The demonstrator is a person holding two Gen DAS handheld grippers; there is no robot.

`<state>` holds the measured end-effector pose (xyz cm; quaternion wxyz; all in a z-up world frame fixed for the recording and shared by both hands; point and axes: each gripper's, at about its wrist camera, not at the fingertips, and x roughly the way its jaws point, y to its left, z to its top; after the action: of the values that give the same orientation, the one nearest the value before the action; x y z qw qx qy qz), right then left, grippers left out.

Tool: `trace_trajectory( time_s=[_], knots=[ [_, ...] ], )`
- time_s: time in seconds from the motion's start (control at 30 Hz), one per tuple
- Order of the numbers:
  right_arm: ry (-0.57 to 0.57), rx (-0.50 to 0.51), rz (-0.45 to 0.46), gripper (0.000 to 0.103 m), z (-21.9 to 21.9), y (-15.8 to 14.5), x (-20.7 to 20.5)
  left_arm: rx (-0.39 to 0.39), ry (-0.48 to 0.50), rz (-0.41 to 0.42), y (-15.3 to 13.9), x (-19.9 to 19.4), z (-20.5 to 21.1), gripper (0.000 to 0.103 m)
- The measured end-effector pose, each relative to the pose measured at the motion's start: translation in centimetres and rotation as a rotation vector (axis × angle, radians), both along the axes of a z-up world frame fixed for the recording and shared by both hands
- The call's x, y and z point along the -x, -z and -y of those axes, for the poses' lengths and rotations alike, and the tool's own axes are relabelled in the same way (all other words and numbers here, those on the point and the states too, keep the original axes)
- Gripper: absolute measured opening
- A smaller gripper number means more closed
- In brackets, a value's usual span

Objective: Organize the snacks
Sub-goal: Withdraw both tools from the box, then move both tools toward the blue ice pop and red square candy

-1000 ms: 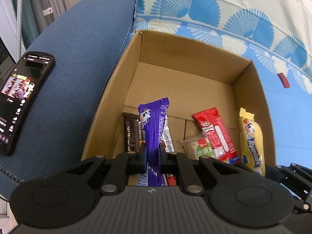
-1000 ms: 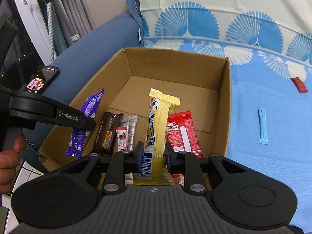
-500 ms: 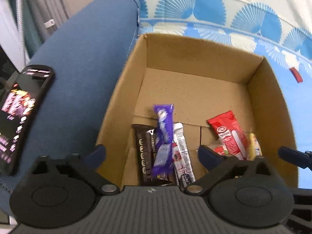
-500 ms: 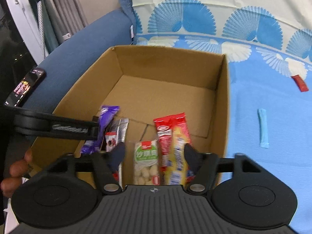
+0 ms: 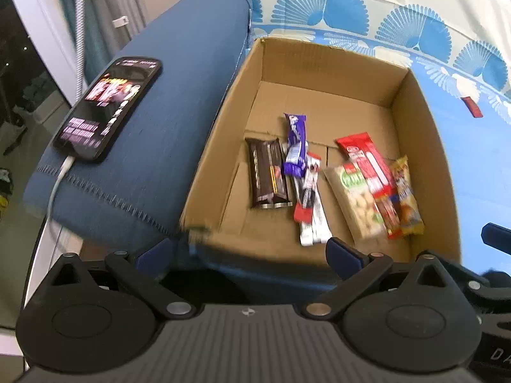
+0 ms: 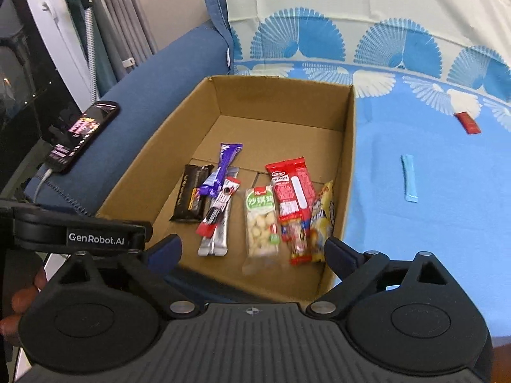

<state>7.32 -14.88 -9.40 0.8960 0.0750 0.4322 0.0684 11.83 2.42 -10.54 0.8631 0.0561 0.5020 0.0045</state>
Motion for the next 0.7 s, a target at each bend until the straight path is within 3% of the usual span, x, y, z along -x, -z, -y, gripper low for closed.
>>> trace_trajectory(
  time_s=[0.37,0.7],
  knots=[
    [0.016,0.003,0.127,0.097,0.5,-3.7,7.6,0.029,0.026,0.107,-3.7,7.2,0.9,0.103],
    [0.026,-0.011,0.221,0.098,1.2,-5.6,11.5,0.022,0.046,0.189,-6.0,10.5,1.7,0.103]
  ],
)
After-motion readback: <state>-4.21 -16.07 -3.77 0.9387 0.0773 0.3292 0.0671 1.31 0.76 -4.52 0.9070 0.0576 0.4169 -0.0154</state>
